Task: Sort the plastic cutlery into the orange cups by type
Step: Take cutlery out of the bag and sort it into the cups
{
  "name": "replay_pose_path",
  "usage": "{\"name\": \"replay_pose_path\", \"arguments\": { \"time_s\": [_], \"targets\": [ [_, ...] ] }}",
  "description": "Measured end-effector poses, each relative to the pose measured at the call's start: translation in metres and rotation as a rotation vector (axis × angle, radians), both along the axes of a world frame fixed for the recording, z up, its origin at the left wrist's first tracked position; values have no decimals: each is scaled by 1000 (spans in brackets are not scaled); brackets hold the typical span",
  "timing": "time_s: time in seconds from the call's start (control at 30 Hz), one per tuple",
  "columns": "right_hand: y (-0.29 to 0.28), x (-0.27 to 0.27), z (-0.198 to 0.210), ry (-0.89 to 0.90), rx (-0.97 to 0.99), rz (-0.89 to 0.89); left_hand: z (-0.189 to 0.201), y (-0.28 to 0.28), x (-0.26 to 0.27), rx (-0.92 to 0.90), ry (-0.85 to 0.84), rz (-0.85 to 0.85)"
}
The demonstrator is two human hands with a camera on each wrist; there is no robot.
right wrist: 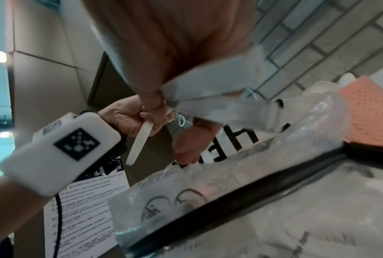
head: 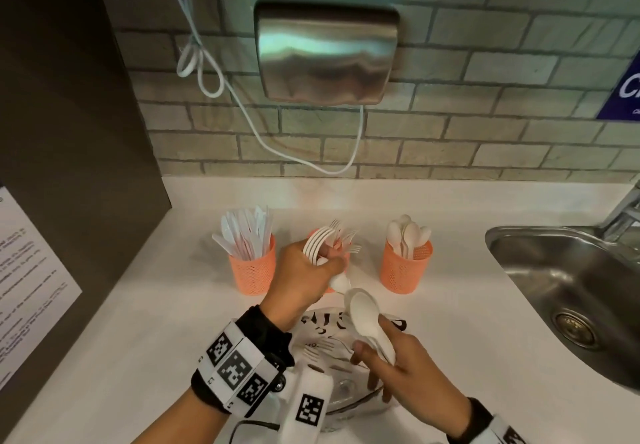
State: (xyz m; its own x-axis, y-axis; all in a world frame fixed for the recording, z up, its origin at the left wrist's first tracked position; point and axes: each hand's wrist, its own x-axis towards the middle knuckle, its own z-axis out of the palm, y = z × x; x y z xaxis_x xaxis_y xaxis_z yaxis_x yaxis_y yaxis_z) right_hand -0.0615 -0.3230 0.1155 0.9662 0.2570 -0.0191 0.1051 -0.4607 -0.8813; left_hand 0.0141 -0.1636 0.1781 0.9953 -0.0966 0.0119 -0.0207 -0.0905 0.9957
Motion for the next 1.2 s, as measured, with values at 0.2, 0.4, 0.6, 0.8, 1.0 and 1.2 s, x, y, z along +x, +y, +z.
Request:
{"name": "replay_pose_path", "arguments": {
  "time_s": [0.2,0.4,0.6,0.8,1.0,1.2],
  "targets": [
    [-1,2,-3,-146,-142,-74,-7,-10,-9,118,-31,-167],
    [-8,0,7,-4,271,-206,6,-17,0,47,3,-287],
    [-27,1,19,137,476,-372,32,-9,55,-244,-135,54],
    [-32,0,19,222,563,-403,29,-10,120,25,-356,173],
    [-40,-1,25,231,552,-389,-6,-18,150,269,-279,114],
    [-58,-5,22,238,531,-414,-49,-21,168,266,-127,60]
  ]
}}
